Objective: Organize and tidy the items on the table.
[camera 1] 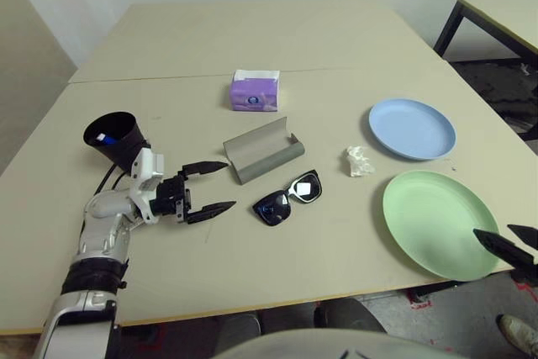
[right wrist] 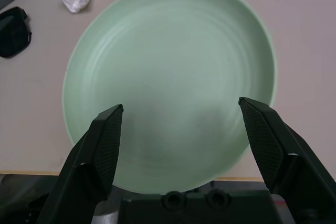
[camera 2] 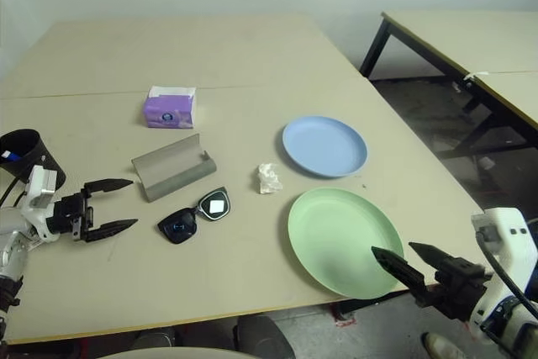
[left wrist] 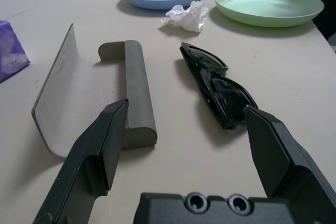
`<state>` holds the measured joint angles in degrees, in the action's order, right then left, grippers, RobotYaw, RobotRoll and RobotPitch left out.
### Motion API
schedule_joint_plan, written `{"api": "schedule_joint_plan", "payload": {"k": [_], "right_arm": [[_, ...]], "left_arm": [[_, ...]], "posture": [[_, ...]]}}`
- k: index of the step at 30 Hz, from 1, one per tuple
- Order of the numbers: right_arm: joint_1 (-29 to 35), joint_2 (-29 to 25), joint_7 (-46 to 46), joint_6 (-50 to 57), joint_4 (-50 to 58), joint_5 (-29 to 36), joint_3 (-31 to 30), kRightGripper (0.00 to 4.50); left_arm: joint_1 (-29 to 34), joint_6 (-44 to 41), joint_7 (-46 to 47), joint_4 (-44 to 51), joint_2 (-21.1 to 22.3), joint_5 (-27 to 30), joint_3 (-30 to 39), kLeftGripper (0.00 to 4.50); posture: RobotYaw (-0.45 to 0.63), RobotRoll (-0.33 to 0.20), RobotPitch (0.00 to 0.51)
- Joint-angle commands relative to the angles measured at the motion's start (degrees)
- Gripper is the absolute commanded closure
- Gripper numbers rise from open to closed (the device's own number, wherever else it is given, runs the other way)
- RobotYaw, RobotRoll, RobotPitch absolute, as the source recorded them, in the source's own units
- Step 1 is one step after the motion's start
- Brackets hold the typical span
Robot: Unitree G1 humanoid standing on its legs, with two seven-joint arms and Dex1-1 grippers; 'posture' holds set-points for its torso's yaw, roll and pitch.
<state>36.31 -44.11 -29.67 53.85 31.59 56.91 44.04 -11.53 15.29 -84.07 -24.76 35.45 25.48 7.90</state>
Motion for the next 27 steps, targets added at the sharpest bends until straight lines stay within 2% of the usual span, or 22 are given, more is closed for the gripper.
{"api": "schedule_joint_plan", "payload": {"k": [1,21,27], "right_arm": [[-0.4,0.2,0.0,1.0,-2.5,-1.6,-0.8,0.0],[-5.7,2.3,1.6,9.5,-6.8,-0.6,-2.8,0.0],[-7.1,1.6,1.3,9.4,-5.6,0.4,-0.9,0.0]], "left_arm": [[1.1,-1.0,0.6,2.2,0.7,0.5,0.5,0.04],[4.6,-2.2,4.2,8.5,0.0,0.9,0.3,0.04],[5.8,-2.9,5.0,9.2,0.4,1.3,0.3,0.04]], "posture": [[-0.21,0.0,0.027],[-0.18,0.0,0.04],[-0.19,0.0,0.048]]}}
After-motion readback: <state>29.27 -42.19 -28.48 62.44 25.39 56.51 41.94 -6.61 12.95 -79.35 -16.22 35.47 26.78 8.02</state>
